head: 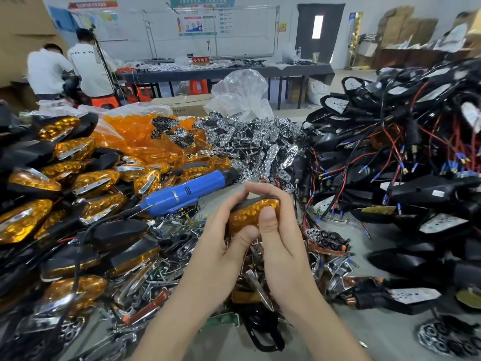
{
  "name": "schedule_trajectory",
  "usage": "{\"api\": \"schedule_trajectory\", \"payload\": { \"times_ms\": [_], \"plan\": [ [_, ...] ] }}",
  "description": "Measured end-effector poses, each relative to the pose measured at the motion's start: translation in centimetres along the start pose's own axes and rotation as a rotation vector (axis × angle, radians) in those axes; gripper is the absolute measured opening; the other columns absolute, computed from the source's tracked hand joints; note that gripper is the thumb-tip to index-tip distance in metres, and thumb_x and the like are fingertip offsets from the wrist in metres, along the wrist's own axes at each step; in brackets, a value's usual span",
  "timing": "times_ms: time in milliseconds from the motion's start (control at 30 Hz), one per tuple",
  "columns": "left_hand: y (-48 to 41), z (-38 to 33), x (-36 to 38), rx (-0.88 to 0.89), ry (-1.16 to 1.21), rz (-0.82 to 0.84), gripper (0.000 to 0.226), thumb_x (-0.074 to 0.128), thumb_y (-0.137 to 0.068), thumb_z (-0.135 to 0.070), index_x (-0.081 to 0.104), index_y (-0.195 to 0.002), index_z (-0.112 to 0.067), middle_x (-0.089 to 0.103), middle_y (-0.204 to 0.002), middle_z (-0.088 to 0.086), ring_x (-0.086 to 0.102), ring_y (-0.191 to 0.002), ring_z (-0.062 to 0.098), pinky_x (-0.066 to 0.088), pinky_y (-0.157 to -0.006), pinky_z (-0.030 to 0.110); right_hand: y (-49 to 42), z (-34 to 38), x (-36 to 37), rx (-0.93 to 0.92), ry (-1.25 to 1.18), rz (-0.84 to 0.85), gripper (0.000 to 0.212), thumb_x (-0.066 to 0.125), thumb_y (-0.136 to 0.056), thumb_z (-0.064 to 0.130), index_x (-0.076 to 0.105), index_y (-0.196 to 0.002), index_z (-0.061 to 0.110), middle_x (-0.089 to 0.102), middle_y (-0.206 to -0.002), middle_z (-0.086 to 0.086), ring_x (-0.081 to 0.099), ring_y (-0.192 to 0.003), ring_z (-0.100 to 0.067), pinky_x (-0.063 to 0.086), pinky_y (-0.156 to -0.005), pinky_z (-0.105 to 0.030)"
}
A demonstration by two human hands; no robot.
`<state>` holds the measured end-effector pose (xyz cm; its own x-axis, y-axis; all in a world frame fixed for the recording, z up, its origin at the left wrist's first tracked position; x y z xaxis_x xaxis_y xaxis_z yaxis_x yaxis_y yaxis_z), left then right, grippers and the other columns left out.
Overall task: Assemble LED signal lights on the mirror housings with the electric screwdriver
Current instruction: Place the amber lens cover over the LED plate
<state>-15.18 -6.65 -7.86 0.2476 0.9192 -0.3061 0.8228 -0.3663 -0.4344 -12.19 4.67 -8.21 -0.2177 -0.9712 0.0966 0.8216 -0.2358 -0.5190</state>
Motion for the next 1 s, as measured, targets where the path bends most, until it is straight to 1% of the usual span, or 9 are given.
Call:
{"api": "schedule_trajectory", "payload": {
  "times_ms": [67,133,233,300,400,533,667,867,1000],
  "plan": [
    [0.0,0.0,0.0,0.020,-0.049,-0.021,0.044,0.054,-0.094,-0.041,0.047,-0.137,-0.036,0.054,-0.133,-0.023,0.050,-0.129,0.002,0.039,-0.106,0.020,-0.1,0.0,0.1,0.007,-0.060,0.003,0.030,0.038,-0.108,0.030,0.058,-0.128,0.023,0.062,-0.130,0.019,0.057,-0.125,-0.003,0.045,-0.098,-0.014],
    [0.0,0.0,-0.1,0.045,-0.066,-0.050,0.043,0.056,-0.093,-0.039,0.050,-0.135,-0.029,0.055,-0.132,-0.023,0.050,-0.129,0.003,0.038,-0.105,0.018,-0.1,0.1,0.1,0.012,-0.113,-0.002,0.027,0.039,-0.106,0.024,0.060,-0.122,0.018,0.065,-0.129,0.014,0.059,-0.126,-0.008,0.046,-0.099,-0.018],
    [-0.1,0.1,-0.2,0.064,-0.070,-0.101,0.032,0.060,-0.097,-0.035,0.053,-0.128,-0.034,0.056,-0.127,-0.025,0.053,-0.126,0.004,0.039,-0.103,0.016,-0.3,0.2,0.2,0.010,-0.143,-0.005,0.024,0.039,-0.105,0.019,0.060,-0.116,0.013,0.067,-0.126,0.009,0.061,-0.124,-0.013,0.049,-0.100,-0.024],
    [0.0,0.0,-0.2,0.066,-0.080,-0.132,0.034,0.062,-0.093,-0.032,0.053,-0.125,-0.038,0.057,-0.125,-0.024,0.053,-0.124,0.006,0.040,-0.102,0.018,-0.3,0.3,0.3,-0.008,-0.143,-0.009,0.023,0.039,-0.105,0.018,0.059,-0.115,0.011,0.068,-0.125,0.007,0.062,-0.122,-0.015,0.049,-0.099,-0.025],
    [-0.1,-0.2,-0.1,0.084,-0.087,-0.142,0.037,0.062,-0.091,-0.029,0.054,-0.127,-0.037,0.057,-0.127,-0.024,0.052,-0.127,0.009,0.040,-0.105,0.020,-0.4,0.4,0.2,-0.013,-0.146,-0.025,0.023,0.041,-0.105,0.022,0.060,-0.114,0.013,0.069,-0.124,0.008,0.062,-0.122,-0.014,0.050,-0.099,-0.026],
    [0.1,-0.2,-0.2,0.063,-0.056,-0.085,0.039,0.058,-0.095,-0.040,0.052,-0.133,-0.034,0.056,-0.132,-0.020,0.050,-0.130,0.011,0.040,-0.106,0.030,-0.4,0.3,0.0,0.011,-0.125,-0.011,0.024,0.042,-0.104,0.029,0.061,-0.114,0.017,0.068,-0.127,0.008,0.061,-0.126,-0.020,0.050,-0.106,-0.039],
    [0.2,-0.4,-0.3,0.061,-0.037,-0.062,0.037,0.048,-0.100,-0.040,0.051,-0.136,-0.034,0.056,-0.133,-0.023,0.051,-0.129,0.003,0.039,-0.100,0.013,-0.5,0.1,-0.1,0.017,-0.130,0.003,0.022,0.041,-0.105,0.021,0.061,-0.113,0.018,0.068,-0.128,0.007,0.062,-0.125,-0.019,0.051,-0.103,-0.034],
    [0.0,-0.9,-0.4,0.084,-0.038,-0.114,0.033,0.047,-0.097,-0.041,0.056,-0.127,-0.030,0.061,-0.123,-0.025,0.058,-0.119,0.002,0.042,-0.096,0.012,-0.4,0.3,0.0,0.004,-0.132,0.022,0.020,0.044,-0.103,0.019,0.062,-0.113,0.018,0.069,-0.127,0.007,0.065,-0.121,-0.015,0.051,-0.097,-0.026],
    [0.2,-1.1,-0.8,0.017,0.113,-0.081,0.029,0.041,-0.098,-0.046,0.063,-0.118,-0.042,0.068,-0.117,-0.023,0.062,-0.112,-0.002,0.044,-0.088,0.008,-0.8,0.8,-0.2,0.004,-0.123,0.064,0.014,0.063,-0.099,0.029,0.068,-0.111,0.022,0.072,-0.123,0.002,0.067,-0.116,-0.015,0.053,-0.091,-0.023]
  ]
}}
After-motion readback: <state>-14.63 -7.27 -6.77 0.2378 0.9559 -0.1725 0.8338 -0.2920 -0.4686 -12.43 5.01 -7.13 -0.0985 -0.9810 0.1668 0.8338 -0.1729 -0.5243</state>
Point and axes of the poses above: each hand's wrist, its own y-axis away from the middle knuckle, its own x-axis out of the palm, z = x × y, the point moved 3 cm from there along -y, towards the middle knuckle
